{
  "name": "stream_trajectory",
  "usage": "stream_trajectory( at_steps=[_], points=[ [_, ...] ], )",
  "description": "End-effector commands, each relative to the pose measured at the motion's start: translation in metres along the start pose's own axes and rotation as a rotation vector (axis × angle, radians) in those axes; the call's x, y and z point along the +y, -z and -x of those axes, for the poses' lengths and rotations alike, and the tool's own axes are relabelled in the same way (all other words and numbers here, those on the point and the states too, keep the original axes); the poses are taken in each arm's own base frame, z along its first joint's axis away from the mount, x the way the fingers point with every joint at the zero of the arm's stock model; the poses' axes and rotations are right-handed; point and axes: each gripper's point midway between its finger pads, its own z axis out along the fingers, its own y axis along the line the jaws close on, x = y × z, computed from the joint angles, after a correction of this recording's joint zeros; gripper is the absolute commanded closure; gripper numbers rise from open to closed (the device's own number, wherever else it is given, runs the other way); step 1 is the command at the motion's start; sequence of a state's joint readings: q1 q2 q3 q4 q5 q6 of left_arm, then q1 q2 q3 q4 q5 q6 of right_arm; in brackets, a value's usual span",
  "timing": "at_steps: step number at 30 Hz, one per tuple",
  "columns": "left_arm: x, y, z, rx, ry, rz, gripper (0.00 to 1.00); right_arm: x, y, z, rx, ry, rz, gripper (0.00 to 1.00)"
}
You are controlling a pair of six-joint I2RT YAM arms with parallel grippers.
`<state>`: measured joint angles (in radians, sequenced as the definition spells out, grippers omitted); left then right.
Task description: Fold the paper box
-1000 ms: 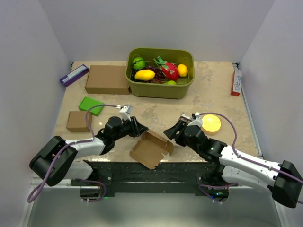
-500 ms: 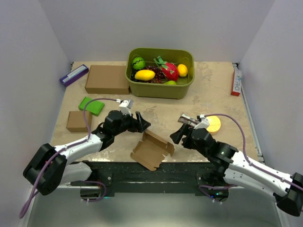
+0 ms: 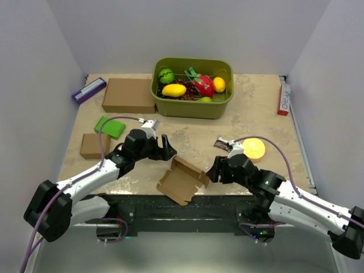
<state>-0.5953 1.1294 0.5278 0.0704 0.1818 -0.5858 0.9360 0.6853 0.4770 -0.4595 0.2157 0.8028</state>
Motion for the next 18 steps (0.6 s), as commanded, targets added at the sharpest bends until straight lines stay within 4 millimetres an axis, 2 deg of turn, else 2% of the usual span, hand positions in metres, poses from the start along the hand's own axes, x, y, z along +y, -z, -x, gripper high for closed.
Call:
stream_trajectory(
  at_steps=[1, 4, 7, 13, 16, 18],
  points=[
    [-0.006, 0.008, 0.019, -0.017, -0.043, -0.004, 0.10, 0.019, -0.002, 0.000, 0.026, 0.078, 0.084, 0.38],
    [-0.004, 0.010, 0.014, 0.027, -0.063, 0.008, 0.10, 0.023, -0.006, -0.002, 0.042, 0.100, 0.094, 0.39],
    [-0.006, 0.013, 0.018, 0.051, -0.109, 0.010, 0.10, 0.019, -0.013, -0.008, 0.070, 0.141, 0.074, 0.39],
    [0.003, 0.024, 0.043, 0.040, -0.209, 0.098, 0.08, 0.016, -0.025, -0.009, 0.077, 0.184, 0.044, 0.44],
    [-0.003, 0.025, 0.060, 0.005, -0.227, 0.094, 0.07, 0.020, -0.032, -0.008, 0.079, 0.208, 0.046, 0.52],
    [-0.004, 0.024, 0.064, 0.002, -0.250, 0.094, 0.07, 0.029, -0.037, -0.006, 0.072, 0.220, 0.080, 0.62]
  ],
)
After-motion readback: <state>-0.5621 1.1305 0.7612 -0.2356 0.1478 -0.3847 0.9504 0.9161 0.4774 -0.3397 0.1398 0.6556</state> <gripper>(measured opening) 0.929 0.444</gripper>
